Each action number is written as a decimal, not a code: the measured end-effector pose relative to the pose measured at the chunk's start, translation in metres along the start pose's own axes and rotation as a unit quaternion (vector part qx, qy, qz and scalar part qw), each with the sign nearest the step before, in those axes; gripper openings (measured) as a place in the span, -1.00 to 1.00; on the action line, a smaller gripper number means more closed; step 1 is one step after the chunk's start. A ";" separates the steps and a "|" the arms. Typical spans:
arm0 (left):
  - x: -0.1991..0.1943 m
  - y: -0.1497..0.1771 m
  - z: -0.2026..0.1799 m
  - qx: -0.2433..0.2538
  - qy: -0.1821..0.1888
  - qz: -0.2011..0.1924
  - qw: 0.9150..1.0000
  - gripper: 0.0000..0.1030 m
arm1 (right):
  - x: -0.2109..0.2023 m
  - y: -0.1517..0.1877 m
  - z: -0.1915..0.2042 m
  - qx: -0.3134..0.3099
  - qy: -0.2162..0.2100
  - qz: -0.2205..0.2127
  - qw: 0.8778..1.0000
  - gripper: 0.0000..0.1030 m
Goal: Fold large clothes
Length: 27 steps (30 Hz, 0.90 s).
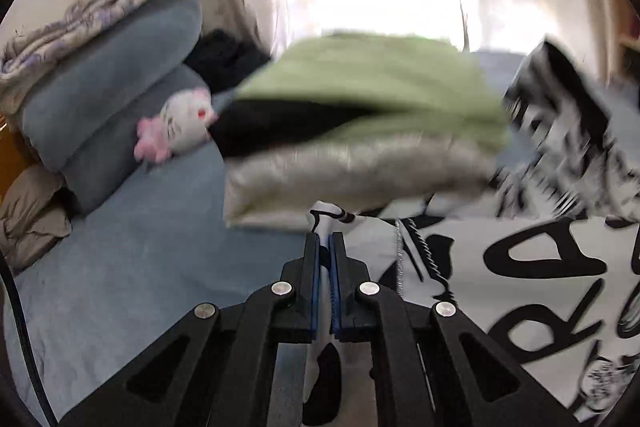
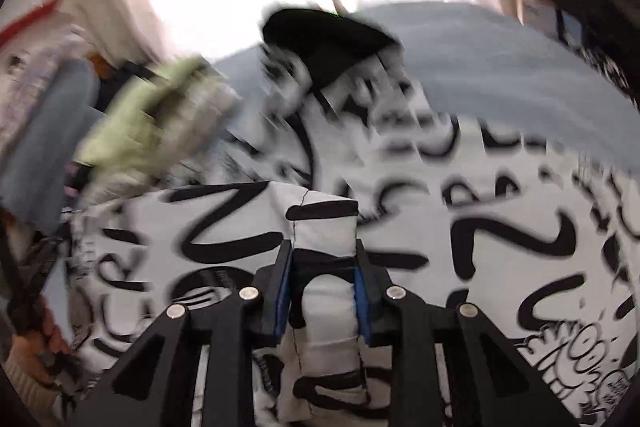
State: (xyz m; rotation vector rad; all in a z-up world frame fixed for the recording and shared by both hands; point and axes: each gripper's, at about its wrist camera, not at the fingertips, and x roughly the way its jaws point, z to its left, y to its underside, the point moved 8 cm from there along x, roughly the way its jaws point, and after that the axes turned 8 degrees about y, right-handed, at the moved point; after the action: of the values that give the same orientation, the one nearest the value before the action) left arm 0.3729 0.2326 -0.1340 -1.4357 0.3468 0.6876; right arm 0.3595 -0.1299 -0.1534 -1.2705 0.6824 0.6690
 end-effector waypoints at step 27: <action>-0.062 0.115 -0.093 -0.069 0.147 0.178 0.971 -0.26 | -0.023 0.083 0.106 -0.108 -0.065 0.080 0.989 -0.22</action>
State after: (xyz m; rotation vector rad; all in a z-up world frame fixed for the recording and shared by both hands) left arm 0.2716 0.1267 -0.1985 -1.6309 0.8157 0.7990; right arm 0.2898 -0.0133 -0.1696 -1.3657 0.6206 0.9696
